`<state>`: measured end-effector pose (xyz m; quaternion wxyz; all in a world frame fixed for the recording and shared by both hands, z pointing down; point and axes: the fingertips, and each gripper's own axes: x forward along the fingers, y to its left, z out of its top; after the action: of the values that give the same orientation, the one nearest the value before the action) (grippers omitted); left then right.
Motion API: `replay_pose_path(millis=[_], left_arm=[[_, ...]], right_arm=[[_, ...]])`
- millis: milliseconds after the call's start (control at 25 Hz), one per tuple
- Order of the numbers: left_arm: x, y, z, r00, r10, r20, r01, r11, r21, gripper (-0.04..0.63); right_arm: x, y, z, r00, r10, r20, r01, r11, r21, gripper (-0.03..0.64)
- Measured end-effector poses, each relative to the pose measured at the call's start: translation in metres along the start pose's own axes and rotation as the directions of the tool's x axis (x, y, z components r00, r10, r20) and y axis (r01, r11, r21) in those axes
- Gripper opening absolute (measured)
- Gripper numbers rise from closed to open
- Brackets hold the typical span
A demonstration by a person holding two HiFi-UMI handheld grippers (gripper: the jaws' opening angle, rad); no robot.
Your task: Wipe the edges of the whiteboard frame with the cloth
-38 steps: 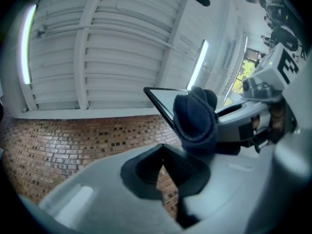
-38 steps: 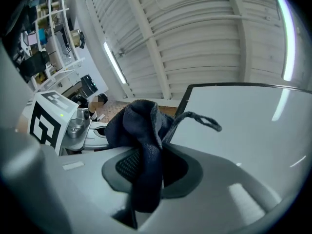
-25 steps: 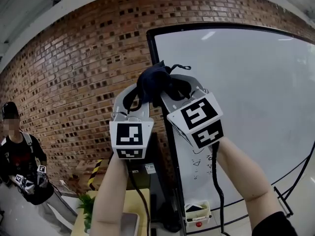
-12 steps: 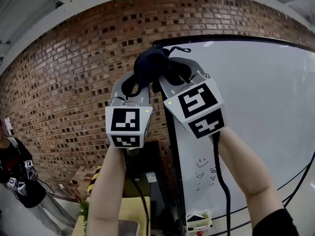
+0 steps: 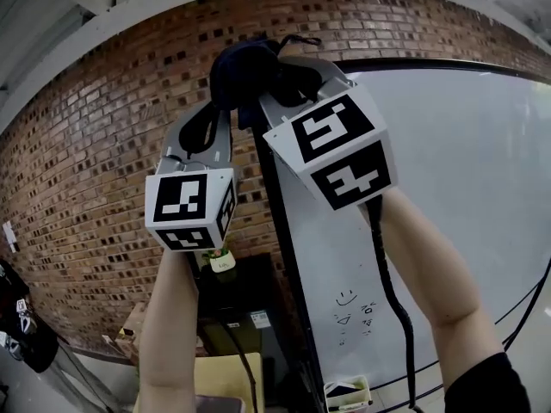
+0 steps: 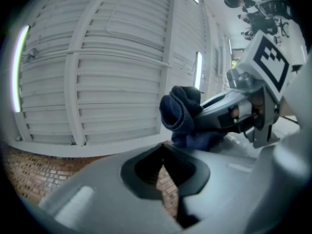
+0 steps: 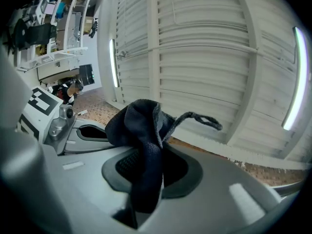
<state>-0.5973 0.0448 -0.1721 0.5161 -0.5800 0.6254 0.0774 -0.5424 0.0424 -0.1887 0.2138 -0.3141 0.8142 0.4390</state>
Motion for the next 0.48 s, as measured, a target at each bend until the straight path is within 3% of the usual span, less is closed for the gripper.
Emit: replay_pose_path(millis=[480], left_arm=[[0.000,-0.012,0.041,0.999,-0.007,0.051,0.006,1.000,0.011,0.005]], right_arm=[[-0.042,-0.075,-0.023,0.996,-0.078,-0.037,0.076,0.996,-0.046,0.083]])
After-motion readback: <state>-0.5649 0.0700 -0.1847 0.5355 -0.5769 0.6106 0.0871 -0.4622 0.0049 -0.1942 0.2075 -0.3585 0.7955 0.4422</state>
